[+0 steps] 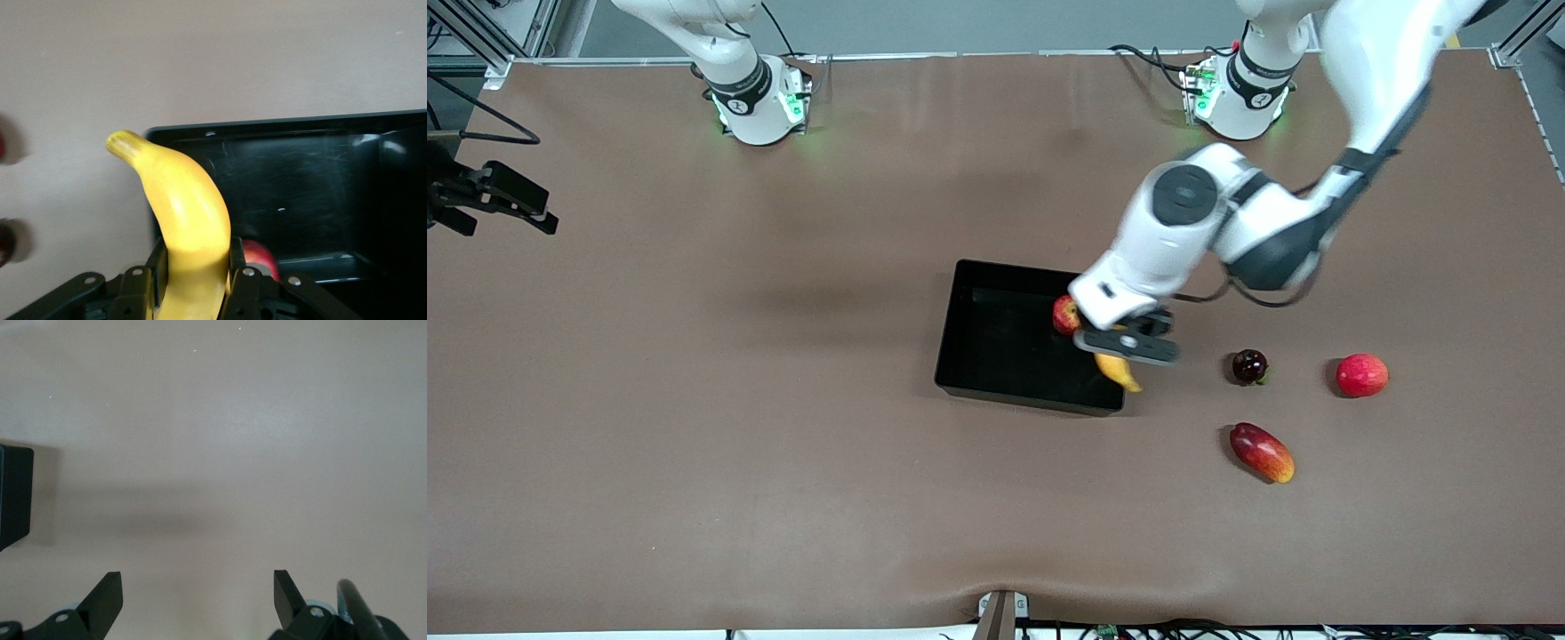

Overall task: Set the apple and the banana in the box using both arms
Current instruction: 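Lift the banana and carry it over the tray with the left gripper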

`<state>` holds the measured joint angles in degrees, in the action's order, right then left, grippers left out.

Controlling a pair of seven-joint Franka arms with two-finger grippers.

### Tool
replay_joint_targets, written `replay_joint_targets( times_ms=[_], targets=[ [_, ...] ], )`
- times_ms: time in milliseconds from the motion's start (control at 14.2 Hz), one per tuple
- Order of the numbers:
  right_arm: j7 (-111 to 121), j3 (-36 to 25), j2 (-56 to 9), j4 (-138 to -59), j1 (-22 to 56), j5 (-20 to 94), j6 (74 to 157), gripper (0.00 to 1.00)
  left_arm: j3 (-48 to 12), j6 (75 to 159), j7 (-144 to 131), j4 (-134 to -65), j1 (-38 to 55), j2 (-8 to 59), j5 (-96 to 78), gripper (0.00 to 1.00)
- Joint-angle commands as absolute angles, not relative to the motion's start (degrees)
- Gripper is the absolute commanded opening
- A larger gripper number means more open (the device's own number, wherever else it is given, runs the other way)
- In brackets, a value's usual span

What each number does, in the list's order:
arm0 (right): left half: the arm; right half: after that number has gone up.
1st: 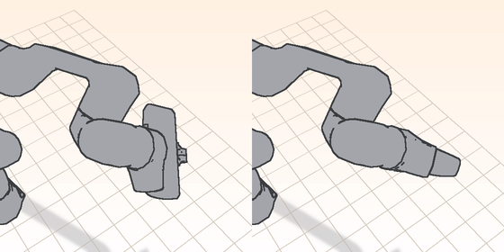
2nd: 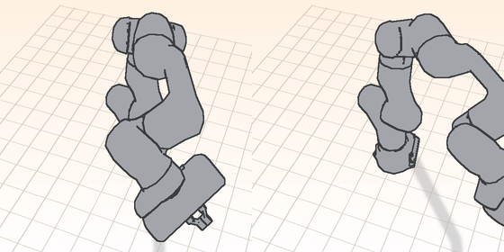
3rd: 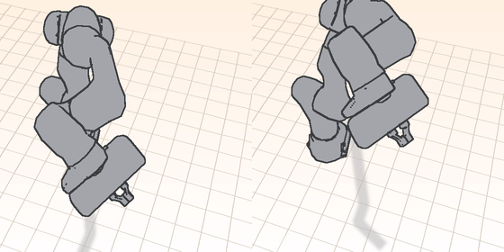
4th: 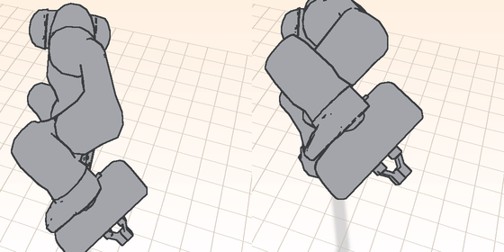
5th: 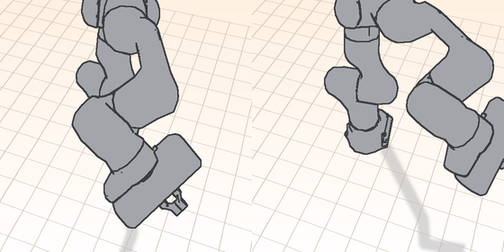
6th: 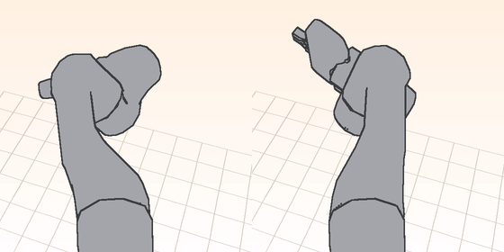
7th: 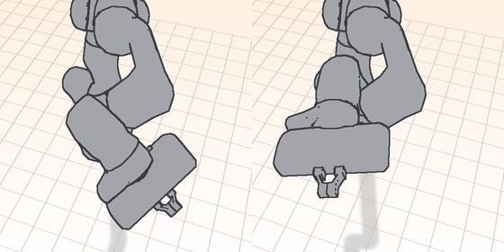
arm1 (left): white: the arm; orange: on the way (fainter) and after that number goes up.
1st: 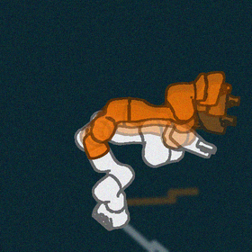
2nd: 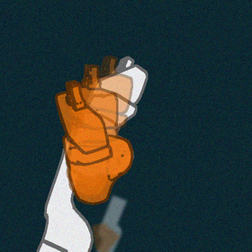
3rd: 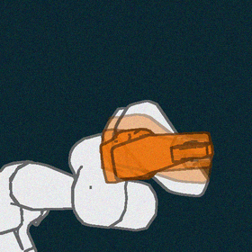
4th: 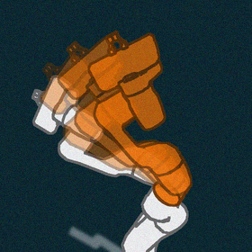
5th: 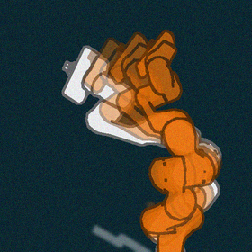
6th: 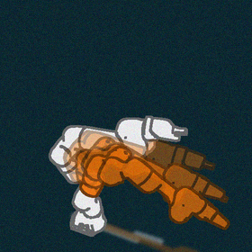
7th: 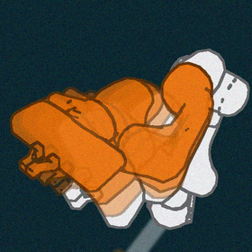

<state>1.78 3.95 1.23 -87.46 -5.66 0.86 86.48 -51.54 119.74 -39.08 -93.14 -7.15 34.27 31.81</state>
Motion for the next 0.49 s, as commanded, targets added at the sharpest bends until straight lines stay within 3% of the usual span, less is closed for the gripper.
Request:
replay_joint_targets(
  times_ms=[0,212,424],
  targets=[
    [0.70,3.96,0.53,-85.87,-5.27,0.62,85.52,1.00,-42.66,118.04,-40.33,-85.36,5.49,37.52,30.94,0.00],
    [0.70,3.87,0.53,-85.78,-5.27,0.53,85.61,1.00,-36.05,118.04,-43.77,-80.00,15.62,41.21,30.85,0.00],
    [0.70,3.87,0.53,-85.69,-5.54,0.53,85.69,1.00,-34.45,118.56,-48.23,-78.58,19.59,43.85,30.41,0.00]
  ],
)
